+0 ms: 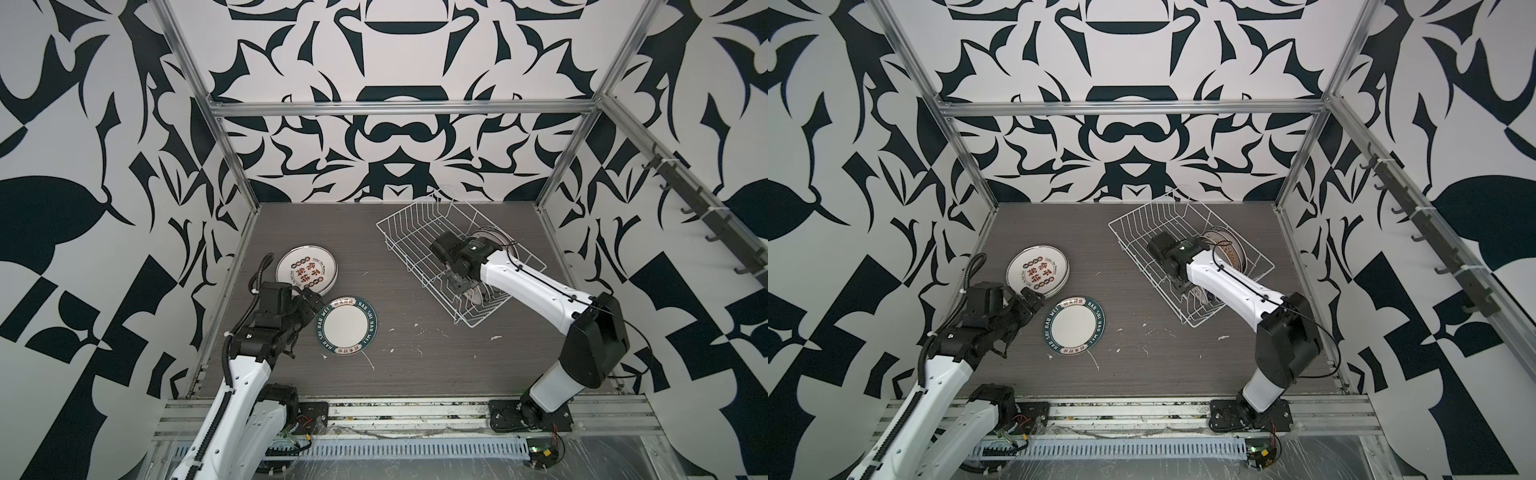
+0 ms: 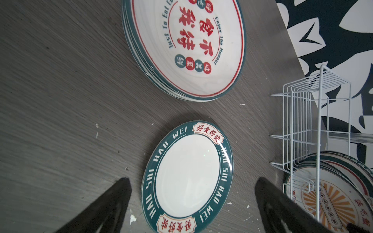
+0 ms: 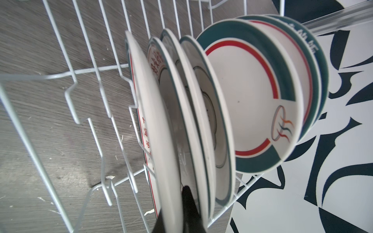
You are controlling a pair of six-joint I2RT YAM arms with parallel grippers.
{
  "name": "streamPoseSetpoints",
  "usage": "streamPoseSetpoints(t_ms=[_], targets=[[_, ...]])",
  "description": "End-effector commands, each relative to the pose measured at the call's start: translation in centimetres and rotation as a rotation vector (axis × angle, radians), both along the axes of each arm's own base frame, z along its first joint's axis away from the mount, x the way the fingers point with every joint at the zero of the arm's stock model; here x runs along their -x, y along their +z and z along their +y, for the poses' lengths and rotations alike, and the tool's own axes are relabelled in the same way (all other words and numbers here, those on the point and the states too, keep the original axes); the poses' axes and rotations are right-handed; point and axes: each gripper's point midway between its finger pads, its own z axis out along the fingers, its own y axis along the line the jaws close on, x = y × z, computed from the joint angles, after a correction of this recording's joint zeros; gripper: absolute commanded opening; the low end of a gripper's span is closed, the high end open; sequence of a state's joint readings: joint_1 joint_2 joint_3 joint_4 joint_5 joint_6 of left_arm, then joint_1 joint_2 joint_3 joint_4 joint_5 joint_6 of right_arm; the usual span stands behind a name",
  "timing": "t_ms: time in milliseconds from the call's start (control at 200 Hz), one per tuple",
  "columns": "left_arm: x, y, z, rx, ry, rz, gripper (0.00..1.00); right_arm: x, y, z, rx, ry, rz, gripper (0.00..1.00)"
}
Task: Unload the plates from the dish rack
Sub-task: Pick up the plate from the dish rack.
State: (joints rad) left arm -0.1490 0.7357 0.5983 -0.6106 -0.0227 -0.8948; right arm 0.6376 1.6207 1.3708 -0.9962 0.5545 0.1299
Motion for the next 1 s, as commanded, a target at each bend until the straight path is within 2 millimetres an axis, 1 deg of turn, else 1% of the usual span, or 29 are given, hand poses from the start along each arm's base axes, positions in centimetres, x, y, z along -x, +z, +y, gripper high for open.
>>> streamPoseSetpoints(t_ms=[0,140,300,455,570,725,855,995], targets=[[-0.5,1.5,0.2,-0.006,0.011,-0.032,0.99,-0.2,2.6,0.2,-0.044,-0.001,-0.082,0.0],[-1.0,2.0,0.0,-0.005,0.0,-0.042,0.99,-0.4,4.1,0.1,-0.053,0.004,-0.119,0.0],[-1.5,2.4,0.1,-0.009,0.006,-0.058,0.99,-0.1,6.0,0.3,-0.076,0.012,-0.14,0.0],[-1.6,2.6,1.2,-0.058,0.048,-0.062,0.99,0.3,7.6,0.5,-0.105,0.005,-0.149,0.0],[-1.6,3.0,2.0,-0.094,0.078,-0.086,0.99,0.6,8.6,1.2,-0.161,0.014,-0.154,0.0],[-2.0,4.0,2.3,-0.113,0.085,-0.126,0.99,0.9,10.2,1.7,-0.221,0.017,-0.181,0.0],[-2.4,4.4,2.0,-0.111,0.061,-0.123,0.99,1.2,11.6,2.1,-0.286,0.021,-0.206,0.0],[-2.6,4.4,1.5,-0.103,0.037,-0.108,0.99,1.4,12.5,2.5,-0.344,0.023,-0.226,0.0]])
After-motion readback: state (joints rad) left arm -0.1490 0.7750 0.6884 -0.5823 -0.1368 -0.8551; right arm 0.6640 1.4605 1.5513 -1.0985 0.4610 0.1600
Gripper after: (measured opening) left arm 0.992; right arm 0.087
